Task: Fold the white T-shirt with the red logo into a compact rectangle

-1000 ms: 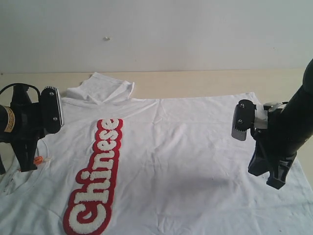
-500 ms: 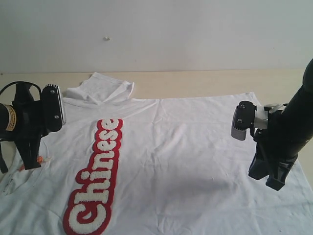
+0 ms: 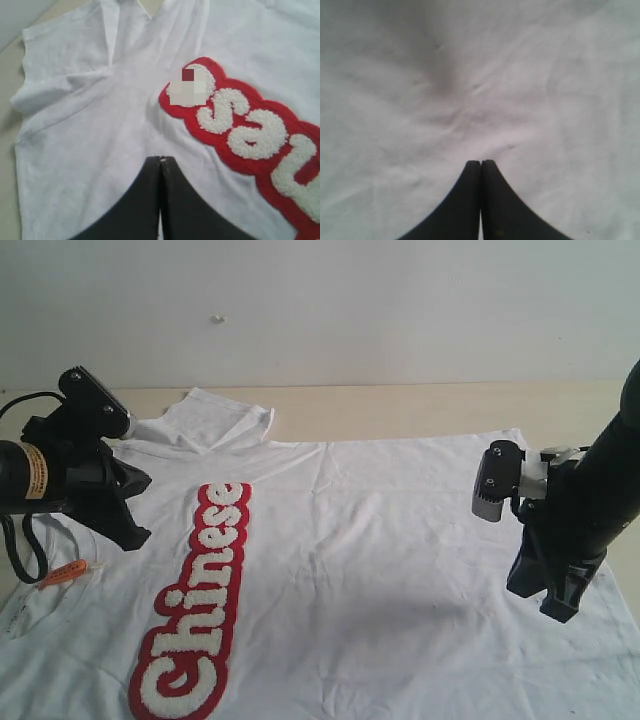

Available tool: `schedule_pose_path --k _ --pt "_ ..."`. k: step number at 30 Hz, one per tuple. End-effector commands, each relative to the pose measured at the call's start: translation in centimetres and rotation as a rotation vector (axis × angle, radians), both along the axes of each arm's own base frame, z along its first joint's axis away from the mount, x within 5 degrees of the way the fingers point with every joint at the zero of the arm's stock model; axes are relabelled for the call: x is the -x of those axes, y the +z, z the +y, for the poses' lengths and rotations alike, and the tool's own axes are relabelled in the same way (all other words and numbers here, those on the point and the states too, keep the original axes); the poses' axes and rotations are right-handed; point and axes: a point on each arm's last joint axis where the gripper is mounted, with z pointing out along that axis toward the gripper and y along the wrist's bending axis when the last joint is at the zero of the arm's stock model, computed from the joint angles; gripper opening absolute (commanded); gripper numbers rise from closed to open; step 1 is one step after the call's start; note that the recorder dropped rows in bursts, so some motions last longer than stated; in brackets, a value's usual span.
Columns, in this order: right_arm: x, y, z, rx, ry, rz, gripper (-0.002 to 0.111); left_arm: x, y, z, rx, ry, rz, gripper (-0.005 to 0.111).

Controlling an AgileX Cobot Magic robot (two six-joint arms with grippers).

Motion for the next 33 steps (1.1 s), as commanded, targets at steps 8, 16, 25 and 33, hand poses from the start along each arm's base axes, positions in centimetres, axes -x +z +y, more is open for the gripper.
schedule_pose_path --k 8,16,25,33 --pt "-1.9 1.0 1.0 -0.156 -0.248 -0.14 0.0 -0.1 0.2 -0.3 0.026 -0.004 -0.01 0.0" --pt "-2.8 1.7 1.9 -0.342 -0.475 -0.148 0.0 0.1 0.1 -0.3 0.044 0.021 0.02 0.0" --pt "-2.8 1.8 1.9 -0.348 -0.481 -0.148 0.0 1.5 -1.4 -0.4 -0.085 -0.186 -0.028 0.0" --pt "-2.8 1.8 1.9 -0.348 -0.481 -0.148 0.0 2.8 -2.7 -0.4 -0.19 -0.077 0.006 0.0"
